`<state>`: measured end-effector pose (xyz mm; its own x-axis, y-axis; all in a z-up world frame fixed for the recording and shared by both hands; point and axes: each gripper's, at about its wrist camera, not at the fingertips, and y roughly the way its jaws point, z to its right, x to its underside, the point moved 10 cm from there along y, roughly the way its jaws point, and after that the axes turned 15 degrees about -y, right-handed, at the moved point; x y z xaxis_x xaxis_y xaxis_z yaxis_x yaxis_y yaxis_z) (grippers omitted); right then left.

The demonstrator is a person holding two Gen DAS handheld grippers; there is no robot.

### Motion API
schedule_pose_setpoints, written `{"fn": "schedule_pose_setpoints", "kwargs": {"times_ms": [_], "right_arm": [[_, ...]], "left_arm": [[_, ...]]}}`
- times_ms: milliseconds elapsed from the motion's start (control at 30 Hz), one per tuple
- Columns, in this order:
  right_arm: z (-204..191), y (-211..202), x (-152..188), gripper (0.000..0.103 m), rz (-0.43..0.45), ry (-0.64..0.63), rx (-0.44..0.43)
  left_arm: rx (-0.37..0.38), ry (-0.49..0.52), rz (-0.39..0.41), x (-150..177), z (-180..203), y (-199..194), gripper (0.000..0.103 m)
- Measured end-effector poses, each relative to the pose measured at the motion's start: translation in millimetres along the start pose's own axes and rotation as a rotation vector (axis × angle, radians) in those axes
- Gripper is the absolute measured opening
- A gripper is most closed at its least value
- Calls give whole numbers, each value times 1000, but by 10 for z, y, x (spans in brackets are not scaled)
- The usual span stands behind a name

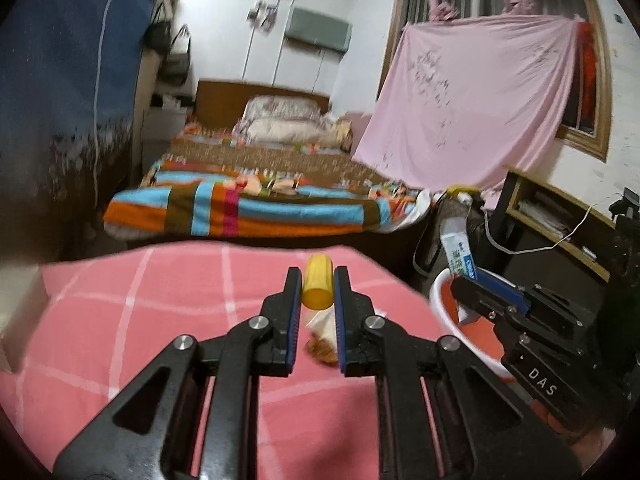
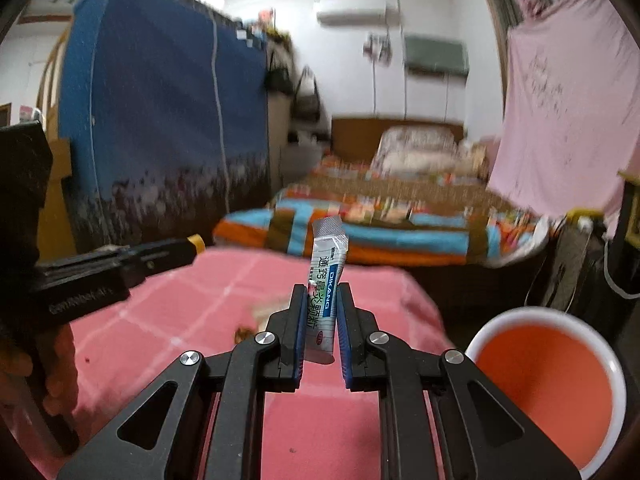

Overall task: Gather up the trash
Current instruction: 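Carry the yellow cap and small tube over the orange bucket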

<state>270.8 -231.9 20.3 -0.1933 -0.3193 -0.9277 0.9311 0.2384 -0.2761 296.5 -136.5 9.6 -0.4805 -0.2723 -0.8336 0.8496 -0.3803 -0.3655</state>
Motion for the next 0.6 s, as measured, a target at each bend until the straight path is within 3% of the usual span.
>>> {"fn": "schedule_pose_setpoints", "kwargs": {"times_ms": [167,300,600], "right_arm": [[281,-278,-186,12,155,18,104],[530,-471,-222,12,229,56,181],[1057,-677,-55,12,239,140,313]], "left_arm": [[55,48,77,-104,298,-75,0],[108,108,126,-143,612,-98,0],[235,229,114,51,1282,29,0]]}}
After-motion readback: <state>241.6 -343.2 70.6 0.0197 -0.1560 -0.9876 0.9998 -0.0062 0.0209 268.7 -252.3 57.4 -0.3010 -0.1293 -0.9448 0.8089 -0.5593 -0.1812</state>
